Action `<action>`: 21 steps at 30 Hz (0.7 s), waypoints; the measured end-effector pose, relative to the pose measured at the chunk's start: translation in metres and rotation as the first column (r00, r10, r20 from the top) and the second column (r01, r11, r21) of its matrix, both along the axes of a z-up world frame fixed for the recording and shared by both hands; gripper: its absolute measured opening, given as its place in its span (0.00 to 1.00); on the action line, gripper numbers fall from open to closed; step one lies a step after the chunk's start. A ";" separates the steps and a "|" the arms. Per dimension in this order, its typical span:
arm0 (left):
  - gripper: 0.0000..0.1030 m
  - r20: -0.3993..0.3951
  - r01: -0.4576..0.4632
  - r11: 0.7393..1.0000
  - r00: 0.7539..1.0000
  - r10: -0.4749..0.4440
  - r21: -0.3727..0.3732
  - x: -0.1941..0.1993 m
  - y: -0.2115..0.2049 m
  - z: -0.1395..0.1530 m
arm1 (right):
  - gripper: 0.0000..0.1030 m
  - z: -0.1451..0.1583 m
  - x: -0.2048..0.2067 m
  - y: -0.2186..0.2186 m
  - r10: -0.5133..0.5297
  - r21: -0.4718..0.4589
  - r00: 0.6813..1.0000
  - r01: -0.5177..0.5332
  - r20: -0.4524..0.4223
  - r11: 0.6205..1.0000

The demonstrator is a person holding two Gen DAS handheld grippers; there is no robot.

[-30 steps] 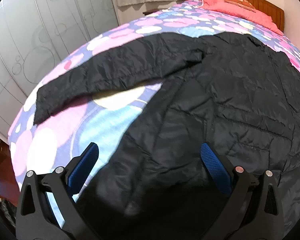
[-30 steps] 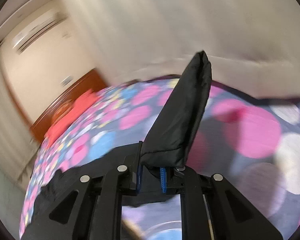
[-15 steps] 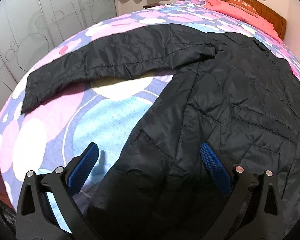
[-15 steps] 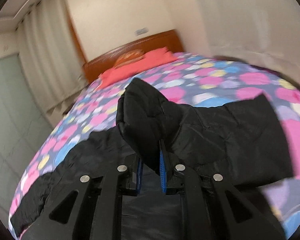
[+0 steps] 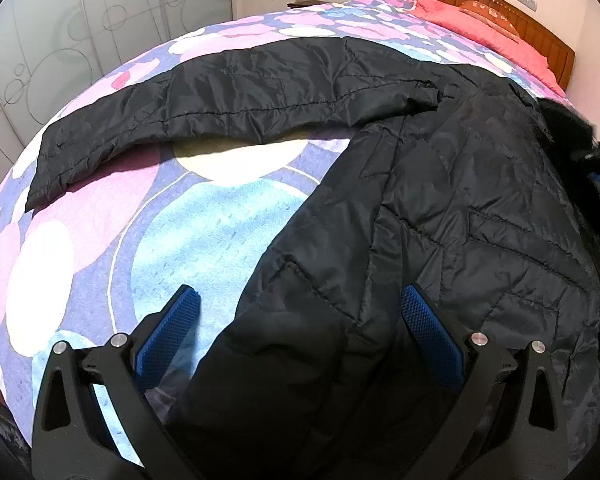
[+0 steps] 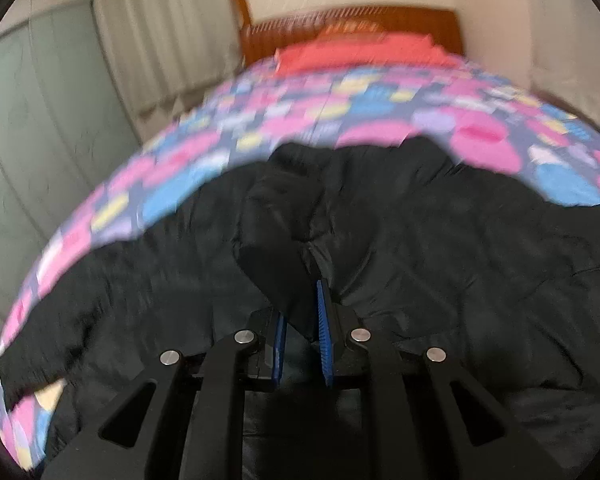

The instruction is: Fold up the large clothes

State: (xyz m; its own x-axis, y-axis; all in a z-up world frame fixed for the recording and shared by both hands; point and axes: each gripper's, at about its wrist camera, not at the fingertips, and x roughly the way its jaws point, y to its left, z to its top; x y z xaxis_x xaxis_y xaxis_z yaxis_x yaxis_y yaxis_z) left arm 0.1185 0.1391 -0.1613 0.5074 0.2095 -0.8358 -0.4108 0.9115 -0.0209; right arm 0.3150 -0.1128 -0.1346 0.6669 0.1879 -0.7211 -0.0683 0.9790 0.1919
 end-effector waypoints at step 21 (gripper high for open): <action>0.98 0.033 -0.014 0.999 0.999 0.013 0.032 0.001 0.001 0.011 | 0.56 0.047 -0.017 -0.204 -0.386 -0.007 0.920 0.387 0.069 0.922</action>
State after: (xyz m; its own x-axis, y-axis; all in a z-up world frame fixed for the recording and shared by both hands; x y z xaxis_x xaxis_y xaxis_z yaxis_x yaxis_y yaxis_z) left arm 0.1195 0.1405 -0.1499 0.5317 0.2425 -0.8115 -0.4223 0.9064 -0.0058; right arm 0.2979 -0.3164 -0.0877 0.7299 -0.1080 -0.6749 0.3044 0.9355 0.1796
